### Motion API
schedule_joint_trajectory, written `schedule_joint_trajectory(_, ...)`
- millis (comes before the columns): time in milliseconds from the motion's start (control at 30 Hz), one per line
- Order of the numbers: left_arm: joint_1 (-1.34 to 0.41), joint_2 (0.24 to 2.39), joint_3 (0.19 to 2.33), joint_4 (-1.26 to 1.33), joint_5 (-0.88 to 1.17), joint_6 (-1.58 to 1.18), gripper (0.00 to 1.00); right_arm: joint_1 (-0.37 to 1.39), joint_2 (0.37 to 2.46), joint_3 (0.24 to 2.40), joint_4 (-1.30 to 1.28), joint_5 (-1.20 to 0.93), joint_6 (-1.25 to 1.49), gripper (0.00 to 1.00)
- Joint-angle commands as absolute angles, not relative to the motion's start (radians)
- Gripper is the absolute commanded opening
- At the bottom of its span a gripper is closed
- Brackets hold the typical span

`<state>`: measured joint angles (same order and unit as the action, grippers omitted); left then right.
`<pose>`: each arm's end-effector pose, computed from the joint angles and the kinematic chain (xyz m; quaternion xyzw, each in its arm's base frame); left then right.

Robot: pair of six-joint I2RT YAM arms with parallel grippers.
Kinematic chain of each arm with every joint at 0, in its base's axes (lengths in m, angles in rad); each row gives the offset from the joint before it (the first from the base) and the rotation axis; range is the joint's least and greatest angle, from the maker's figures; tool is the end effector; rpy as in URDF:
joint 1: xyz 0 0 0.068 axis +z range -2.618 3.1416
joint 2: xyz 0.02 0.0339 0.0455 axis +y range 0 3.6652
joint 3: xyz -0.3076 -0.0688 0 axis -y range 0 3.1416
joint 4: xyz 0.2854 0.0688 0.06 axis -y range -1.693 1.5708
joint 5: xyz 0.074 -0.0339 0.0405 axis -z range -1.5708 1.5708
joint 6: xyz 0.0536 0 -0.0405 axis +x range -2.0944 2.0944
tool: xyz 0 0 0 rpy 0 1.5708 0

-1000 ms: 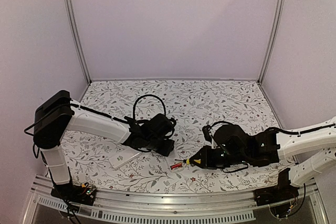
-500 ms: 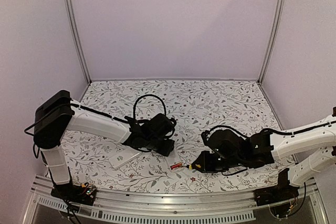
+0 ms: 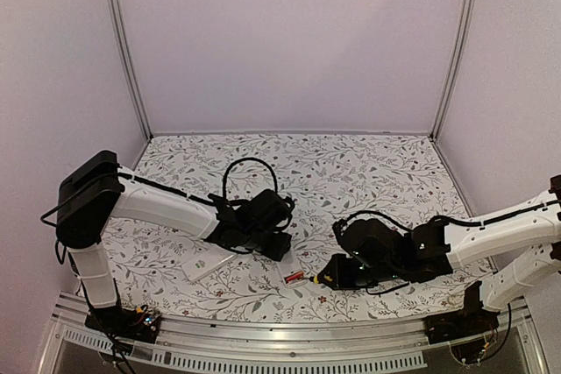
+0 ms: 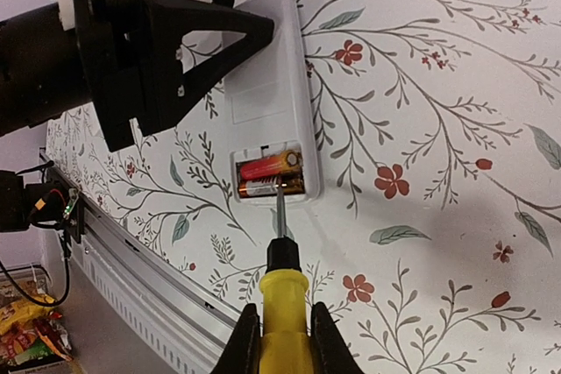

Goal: Unload the batteries from the remote control

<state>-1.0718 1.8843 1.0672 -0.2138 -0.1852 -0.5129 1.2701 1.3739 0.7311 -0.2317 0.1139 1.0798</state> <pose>0.2092 -0.3632 0.1304 0.2410 0.9292 -0.1265 0.2499 0.0964 0.2903 0.1945 -0.0698 0.9361 0.2936 0.1807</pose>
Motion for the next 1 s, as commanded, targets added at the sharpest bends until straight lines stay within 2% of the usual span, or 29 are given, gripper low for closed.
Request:
schedule_joint_trajectory(0, -1.138, 1.977, 1.009, -0.444, -0.044, -0.504, 0.49, 1.273, 1.418, 0.723, -0.19, 0.171, 1.077, 0.0)
schedule_joint_trajectory(300, -1.138, 1.981, 1.017, -0.446, -0.046, -0.5, 0.49, 1.273, 1.447, 0.724, -0.113, 0.179, 1.059, 0.0)
schedule_joint_trajectory(633, -1.138, 1.985, 1.022, -0.446, -0.048, -0.499, 0.49, 1.273, 1.42, 0.704, 0.118, 0.09, 0.93, 0.0)
schedule_joint_trajectory(967, -1.139, 1.989, 1.024, -0.445, -0.048, -0.5, 0.5, 1.273, 1.438, 0.709, 0.141, 0.04, 0.9, 0.0)
